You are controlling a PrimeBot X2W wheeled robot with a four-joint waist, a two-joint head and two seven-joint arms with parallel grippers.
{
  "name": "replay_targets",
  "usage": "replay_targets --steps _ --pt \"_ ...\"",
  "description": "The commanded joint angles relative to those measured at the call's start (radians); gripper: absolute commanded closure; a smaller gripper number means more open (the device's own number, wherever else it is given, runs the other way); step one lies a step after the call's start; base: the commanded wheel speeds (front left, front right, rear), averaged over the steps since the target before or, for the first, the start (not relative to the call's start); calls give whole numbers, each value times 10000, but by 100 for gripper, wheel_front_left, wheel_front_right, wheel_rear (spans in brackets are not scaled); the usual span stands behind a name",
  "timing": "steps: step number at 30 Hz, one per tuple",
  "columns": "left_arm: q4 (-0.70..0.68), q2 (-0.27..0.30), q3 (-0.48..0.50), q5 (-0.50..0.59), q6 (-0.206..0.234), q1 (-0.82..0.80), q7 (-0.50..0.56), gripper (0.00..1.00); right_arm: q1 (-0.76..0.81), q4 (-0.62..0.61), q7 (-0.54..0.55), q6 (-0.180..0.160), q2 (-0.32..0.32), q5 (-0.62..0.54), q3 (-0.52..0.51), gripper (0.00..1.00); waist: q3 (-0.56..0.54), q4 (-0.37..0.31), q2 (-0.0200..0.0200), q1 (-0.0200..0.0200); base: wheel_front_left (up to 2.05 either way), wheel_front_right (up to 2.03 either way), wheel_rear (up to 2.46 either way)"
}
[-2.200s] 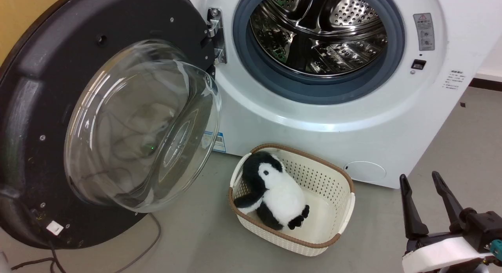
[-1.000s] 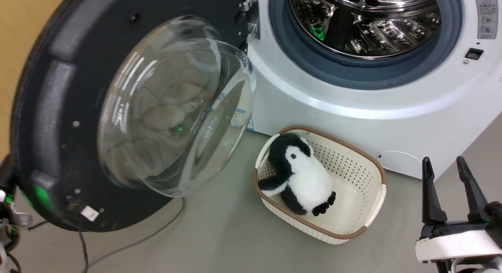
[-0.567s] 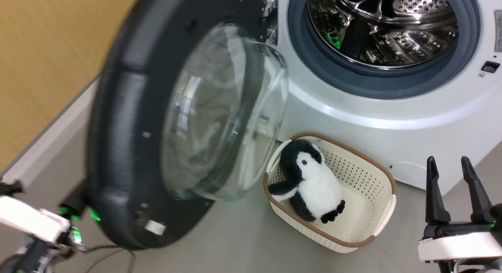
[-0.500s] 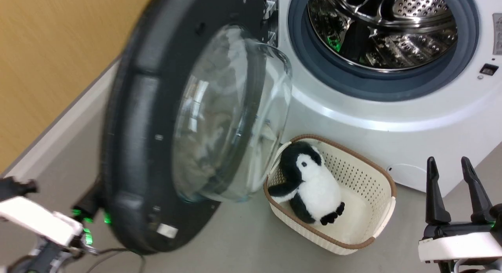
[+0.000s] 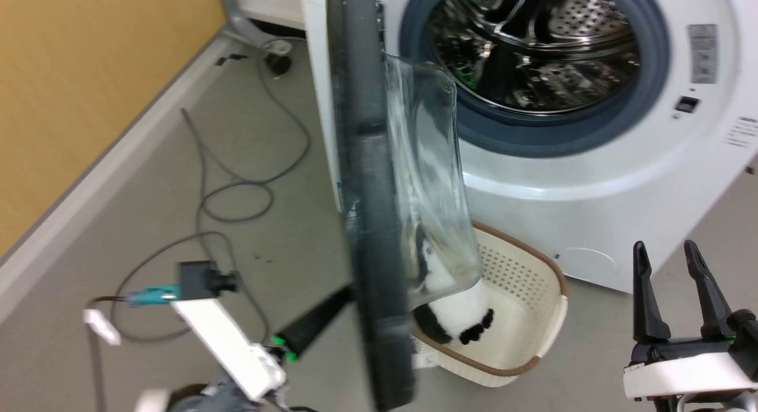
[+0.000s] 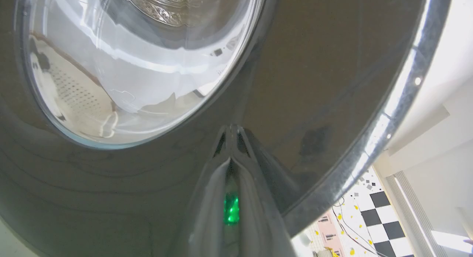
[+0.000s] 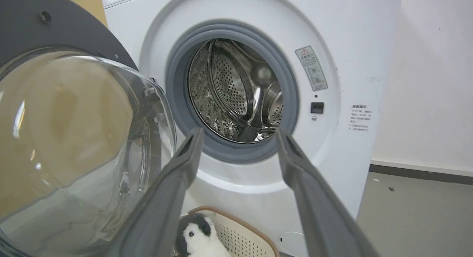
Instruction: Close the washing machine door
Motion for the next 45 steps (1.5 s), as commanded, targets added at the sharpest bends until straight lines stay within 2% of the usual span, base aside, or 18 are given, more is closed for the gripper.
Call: replay_targets --steps 1,7,10,22,26,28,33,37,38,40,43,45 --pt "100 -150 -464 -93 -53 -139 -154 100 66 29 -44 8 28 -84 32 0 -29 -338 0 -1 0 0 0" --pt "506 -302 -1394 99 -53 -532 -899 100 38 -9 -44 8 28 -177 40 0 59 -971 0 -1 0 0 0" --pt "811 -271 -2253 544 -53 -1017 -1862 100 -36 -39 -44 8 28 -258 42 0 188 -1529 0 -1 0 0 0" --pt "1917 -288 -4076 131 -53 -2022 -3838 100 -91 27 -44 8 28 -220 -29 0 378 -2584 0 -1 0 0 0" --pt "2128 59 -4548 137 -53 -2254 -4444 100 -56 28 -44 8 28 -209 -4 0 293 -2682 0 -1 0 0 0" --pt "2353 410 -4721 520 -54 -2377 -5005 100 -14 -1 -44 8 28 -170 41 0 195 -2676 0 -1 0 0 0" --pt "3128 1487 -5460 2267 -54 -2748 -6859 100 59 -45 -44 8 28 -94 129 0 -93 -2590 0 -1 0 0 0" --pt "4094 2083 -5567 3442 -50 -2998 -8208 100 107 -194 -44 8 28 -168 89 0 -317 -2437 0 -1 0 0 0" --pt "4292 2248 -5538 3834 65 -3085 -8468 100 116 -235 -44 8 28 -217 107 0 -365 -2397 0 -1 0 0 0" --pt "4557 2563 -5410 4746 622 -3282 -8852 100 138 -327 -44 8 28 -307 110 0 -447 -2301 0 -1 0 0 0" --pt "4522 2923 -4962 6149 1809 -3429 -9110 100 145 -472 -44 8 28 -449 56 0 -531 -2171 0 -1 0 0 0" --pt "4043 3041 -4272 6986 2638 -3409 -9140 100 80 -613 -44 8 28 -543 -39 0 -556 -2077 0 -1 0 0 0"
